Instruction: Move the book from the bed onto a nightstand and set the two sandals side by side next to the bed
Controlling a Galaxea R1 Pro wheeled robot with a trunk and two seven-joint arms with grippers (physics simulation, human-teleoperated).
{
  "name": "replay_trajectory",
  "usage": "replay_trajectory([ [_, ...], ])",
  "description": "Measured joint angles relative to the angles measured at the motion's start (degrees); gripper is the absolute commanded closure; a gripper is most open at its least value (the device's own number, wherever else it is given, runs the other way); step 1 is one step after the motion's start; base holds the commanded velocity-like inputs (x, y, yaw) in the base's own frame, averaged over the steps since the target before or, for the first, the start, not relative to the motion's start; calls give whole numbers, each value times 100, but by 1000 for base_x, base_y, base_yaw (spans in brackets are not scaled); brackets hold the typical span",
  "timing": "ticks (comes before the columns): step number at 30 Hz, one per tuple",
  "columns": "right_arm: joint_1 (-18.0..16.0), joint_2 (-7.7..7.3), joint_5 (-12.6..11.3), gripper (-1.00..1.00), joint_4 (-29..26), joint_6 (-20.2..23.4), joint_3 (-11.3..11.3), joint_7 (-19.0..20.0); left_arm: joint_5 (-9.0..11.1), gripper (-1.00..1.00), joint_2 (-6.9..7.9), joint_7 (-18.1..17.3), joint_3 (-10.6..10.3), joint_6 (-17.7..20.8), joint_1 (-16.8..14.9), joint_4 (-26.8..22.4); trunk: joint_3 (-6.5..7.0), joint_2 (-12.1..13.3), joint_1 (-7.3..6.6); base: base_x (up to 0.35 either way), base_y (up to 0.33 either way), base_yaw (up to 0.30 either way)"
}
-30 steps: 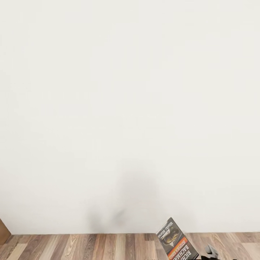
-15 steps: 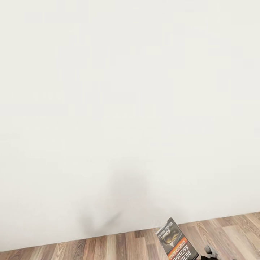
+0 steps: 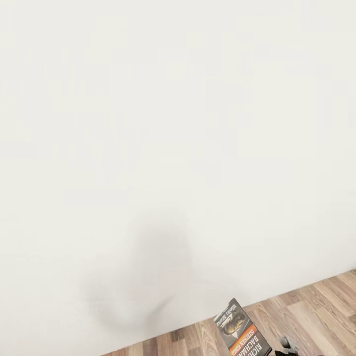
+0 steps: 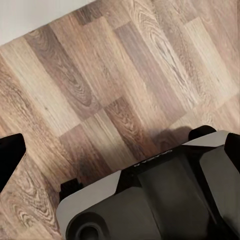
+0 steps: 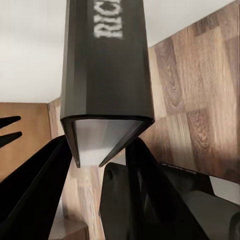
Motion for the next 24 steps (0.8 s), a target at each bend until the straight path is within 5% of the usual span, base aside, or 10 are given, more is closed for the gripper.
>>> replay_trajectory([
  [8, -1, 0, 3, 100, 0, 1, 1, 3, 0, -100, 0, 0, 0, 0, 1, 0, -20, 2, 1, 229, 0, -264],
  [24, -2, 0, 5, 100, 0, 0, 7, -5, 0, -100, 0, 1, 0, 0, 2, 0, -60, 6, 2, 12, 0, -264],
])
